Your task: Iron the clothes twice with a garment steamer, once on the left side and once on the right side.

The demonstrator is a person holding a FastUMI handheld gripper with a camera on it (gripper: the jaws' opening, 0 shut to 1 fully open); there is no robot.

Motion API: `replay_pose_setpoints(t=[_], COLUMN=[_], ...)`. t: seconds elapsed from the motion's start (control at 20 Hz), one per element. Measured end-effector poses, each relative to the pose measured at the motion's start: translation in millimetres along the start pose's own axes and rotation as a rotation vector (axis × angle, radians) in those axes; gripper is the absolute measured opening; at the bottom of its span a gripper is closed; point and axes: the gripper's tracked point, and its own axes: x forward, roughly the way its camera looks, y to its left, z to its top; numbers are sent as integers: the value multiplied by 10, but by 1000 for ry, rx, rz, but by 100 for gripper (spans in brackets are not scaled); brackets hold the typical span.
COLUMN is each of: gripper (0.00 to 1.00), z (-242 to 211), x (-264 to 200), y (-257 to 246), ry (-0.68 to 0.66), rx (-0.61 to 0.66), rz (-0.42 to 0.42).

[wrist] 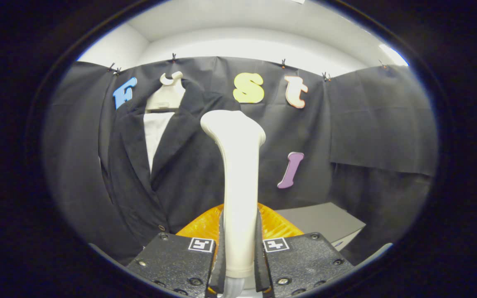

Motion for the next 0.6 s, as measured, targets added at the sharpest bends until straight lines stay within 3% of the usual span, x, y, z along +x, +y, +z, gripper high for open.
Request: replay_pose_setpoints(t=[0.35,0.6], gripper=[30,30], z=[495,463], x=[398,507], y=[381,477], ry=[-125,-137], rx=[-51,-82], rz=[-12,-21])
